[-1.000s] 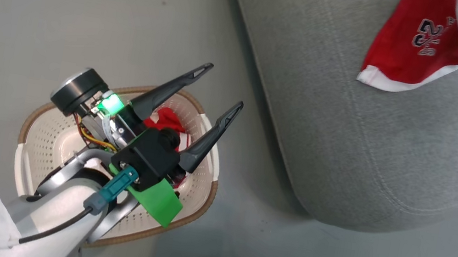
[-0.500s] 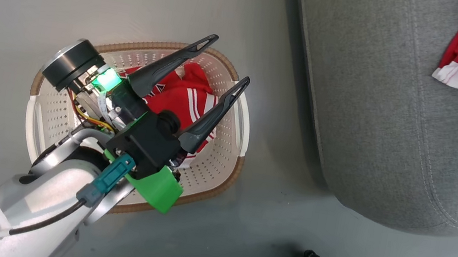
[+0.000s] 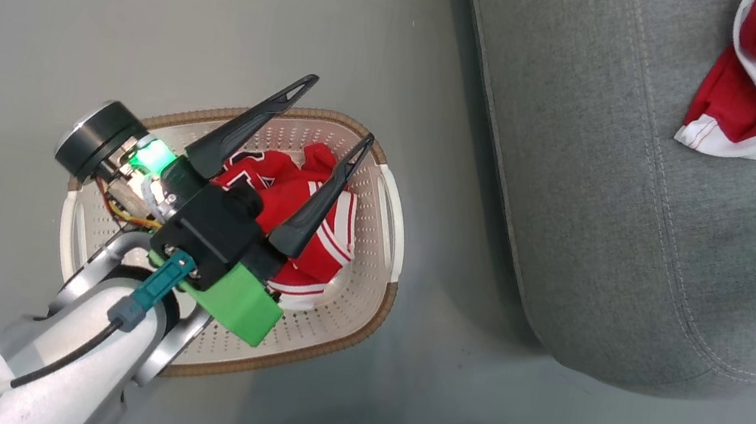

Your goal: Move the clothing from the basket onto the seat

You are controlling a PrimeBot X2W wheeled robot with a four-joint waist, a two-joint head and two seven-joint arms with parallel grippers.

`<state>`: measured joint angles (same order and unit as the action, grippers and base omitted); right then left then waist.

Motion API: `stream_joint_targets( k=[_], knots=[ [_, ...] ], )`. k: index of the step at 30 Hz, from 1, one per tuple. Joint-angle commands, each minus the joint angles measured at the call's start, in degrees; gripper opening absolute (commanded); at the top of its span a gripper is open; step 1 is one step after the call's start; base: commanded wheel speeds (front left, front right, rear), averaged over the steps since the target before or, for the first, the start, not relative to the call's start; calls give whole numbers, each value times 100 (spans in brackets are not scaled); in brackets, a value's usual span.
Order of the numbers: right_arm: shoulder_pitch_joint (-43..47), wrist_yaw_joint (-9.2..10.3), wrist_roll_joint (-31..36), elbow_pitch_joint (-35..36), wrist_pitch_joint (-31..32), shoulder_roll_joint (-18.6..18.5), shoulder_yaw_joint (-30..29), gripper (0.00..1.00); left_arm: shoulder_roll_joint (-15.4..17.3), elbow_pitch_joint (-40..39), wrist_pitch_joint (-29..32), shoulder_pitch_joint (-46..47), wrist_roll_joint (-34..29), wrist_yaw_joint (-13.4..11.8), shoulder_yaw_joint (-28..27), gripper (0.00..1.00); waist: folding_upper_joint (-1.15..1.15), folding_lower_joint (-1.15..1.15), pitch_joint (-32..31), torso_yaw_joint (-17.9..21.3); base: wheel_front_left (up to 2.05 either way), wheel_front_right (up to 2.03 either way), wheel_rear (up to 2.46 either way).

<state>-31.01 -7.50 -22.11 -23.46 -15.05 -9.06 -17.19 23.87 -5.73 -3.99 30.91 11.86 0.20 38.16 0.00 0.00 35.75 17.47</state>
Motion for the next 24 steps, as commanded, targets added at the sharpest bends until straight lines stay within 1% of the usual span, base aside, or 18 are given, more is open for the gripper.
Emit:
stream_joint_targets(
  k=[1, 5, 9, 12, 15, 18, 24],
  knots=[
    [211, 1, 104, 196, -19, 74, 39, 100, -27, 46, -75, -143, 98, -76, -50, 100, 0, 0, -437, 31, 0, 0, 0],
    [810, 2, 451, 954, -19, 355, 242, 100, -65, 219, -290, -441, 253, -328, -221, 100, 0, 0, -824, 11, 0, 0, 0],
    [1294, 2, 688, 1576, -18, 506, 693, 100, -126, 434, -552, -701, 455, -608, -469, 100, 0, 0, -1152, -64, 0, 0, 0],
    [1556, 2, 759, 1853, -18, 568, 965, 100, -230, 596, -762, -885, 652, -799, -689, 100, 0, 0, -1358, -176, 0, 0, 0],
    [1711, 2, 804, 2065, -18, 588, 1302, 100, -219, 729, -929, -1100, 816, -1037, -1008, 100, 0, 0, -1551, -297, 0, 0, 0],
    [1874, 3, 860, 2167, -8, 592, 1504, 100, -219, 827, -1026, -1318, 926, -1208, -1268, 100, 0, 0, -1732, -496, 0, 0, 0],
    [2153, 2, 1013, 2429, 180, 601, 1627, 100, -336, 1022, -1112, -1631, 1089, -1365, -1638, 100, 0, 0, -2066, -995, 0, 0, 0]
  ],
)
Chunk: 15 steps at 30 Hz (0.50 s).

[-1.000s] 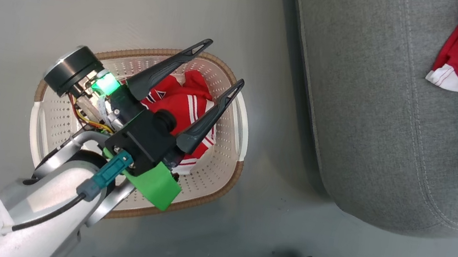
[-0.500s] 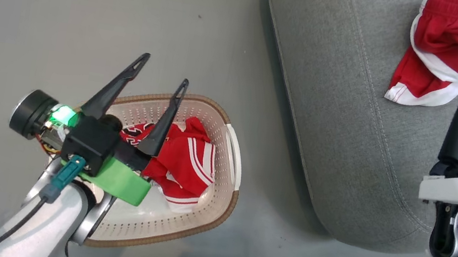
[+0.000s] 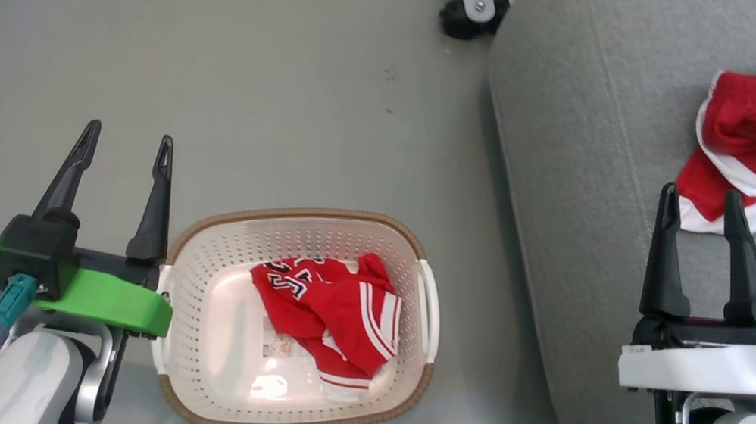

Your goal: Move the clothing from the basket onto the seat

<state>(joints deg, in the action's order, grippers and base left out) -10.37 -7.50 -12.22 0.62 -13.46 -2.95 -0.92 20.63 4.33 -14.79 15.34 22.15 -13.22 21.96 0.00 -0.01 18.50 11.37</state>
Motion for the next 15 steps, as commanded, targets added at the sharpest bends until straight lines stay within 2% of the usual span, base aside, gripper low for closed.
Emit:
stream_joint_targets(
  k=[1, 7, 15],
  knots=[
    [145, 2, 52, 68, 83, -15, 42, 100, -34, 55, -42, -131, 79, -34, -84, 100, 0, 1, -410, -475, 0, 0, 0],
    [421, 2, 163, 287, 338, -49, 132, 100, -190, -11, -39, -449, 2, 70, -573, 100, 0, 1, -719, -845, 0, 0, 0],
    [778, 2, 238, 378, 526, -50, 218, 100, -445, 14, -41, -1079, -188, 450, -1049, 100, 0, 1, -1096, -937, 0, 0, 0]
  ],
)
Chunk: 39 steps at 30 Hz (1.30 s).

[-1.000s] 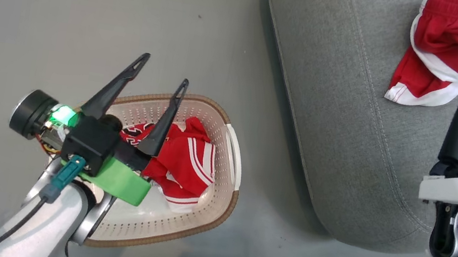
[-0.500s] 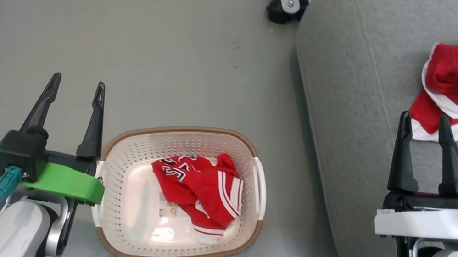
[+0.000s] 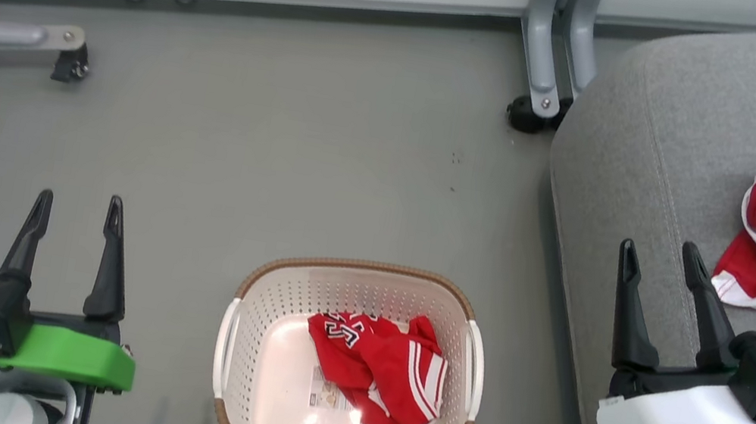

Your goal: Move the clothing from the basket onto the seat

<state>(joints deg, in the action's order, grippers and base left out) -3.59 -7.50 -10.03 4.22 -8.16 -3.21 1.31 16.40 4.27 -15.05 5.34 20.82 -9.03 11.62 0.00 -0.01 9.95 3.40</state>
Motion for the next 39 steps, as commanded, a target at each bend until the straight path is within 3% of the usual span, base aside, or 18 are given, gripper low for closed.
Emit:
stream_joint_targets(
  k=[1, 15, 39],
  knots=[
    [167, 2, 24, 19, 38, -23, -21, 100, -74, 23, -16, -170, -106, 81, -19, 100, 0, 1, -296, -149, 0, 0, 0],
    [863, 1, 28, 146, 340, -7, 54, 100, -399, 417, -10, -727, -447, 489, -181, 100, 0, 1, -907, -84, 0, 0, 0],
    [1051, 1, 27, 306, 512, 13, 80, 100, -585, 717, -10, -770, -740, 752, -396, 100, 0, 1, -1038, -109, 0, 0, 0]
  ],
)
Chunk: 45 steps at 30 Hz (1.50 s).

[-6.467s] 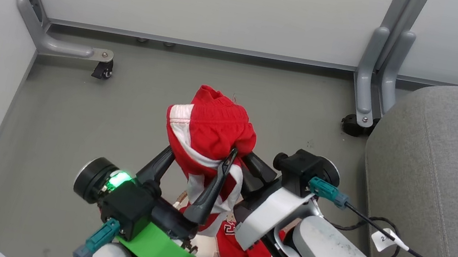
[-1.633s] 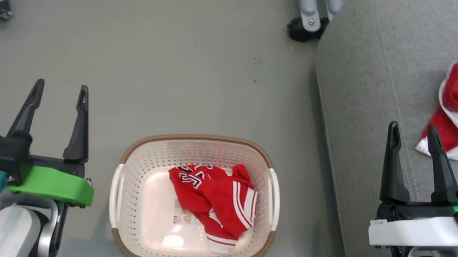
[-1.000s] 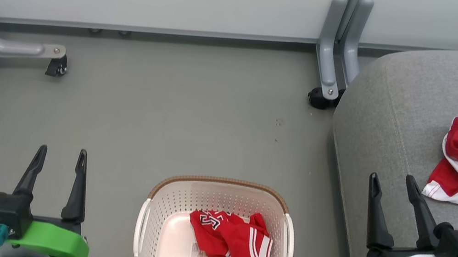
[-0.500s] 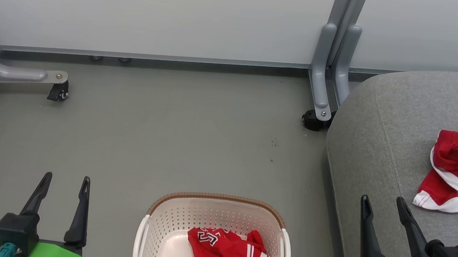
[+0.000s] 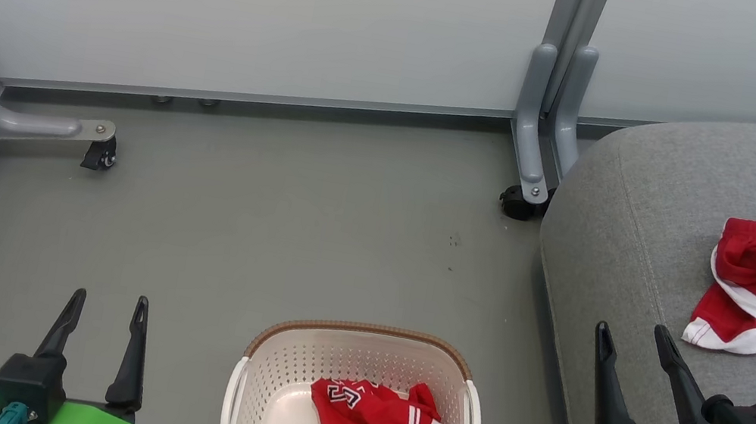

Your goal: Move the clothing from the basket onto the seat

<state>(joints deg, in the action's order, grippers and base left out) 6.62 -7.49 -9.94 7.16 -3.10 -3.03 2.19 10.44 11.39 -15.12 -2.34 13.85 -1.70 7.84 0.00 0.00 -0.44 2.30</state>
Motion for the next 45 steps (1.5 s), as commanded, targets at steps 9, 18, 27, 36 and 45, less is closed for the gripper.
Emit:
stream_joint_targets(
  k=[9, 18, 27, 36, 45],
  knots=[
    [-29, 0, 27, 25, 31, -7, -29, 100, -63, 98, -3, 84, -137, 62, -85, 100, 0, 0, 5, 15, 0, 0, 0],
    [-338, 0, 75, 198, 53, -76, 23, 100, -270, 262, -2, 682, -532, 234, 311, 100, 0, 0, 454, 114, 0, 0, 0],
    [-1029, 0, 2, 391, -135, -154, 102, 100, -666, 1478, -3, 2025, -687, 592, 1188, 100, 0, 0, 1667, 314, 0, 0, 0],
    [-1673, 0, -102, 423, -456, -65, 194, 100, -740, 2957, 49, 3298, -351, 734, 2257, 100, 0, 0, 2932, 522, 0, 0, 0],
    [-2284, 0, -220, 260, -827, -11, 355, 100, -736, 3989, 593, 4360, 277, 731, 3478, 100, 0, 0, 4200, 856, 0, 0, 0]
  ],
)
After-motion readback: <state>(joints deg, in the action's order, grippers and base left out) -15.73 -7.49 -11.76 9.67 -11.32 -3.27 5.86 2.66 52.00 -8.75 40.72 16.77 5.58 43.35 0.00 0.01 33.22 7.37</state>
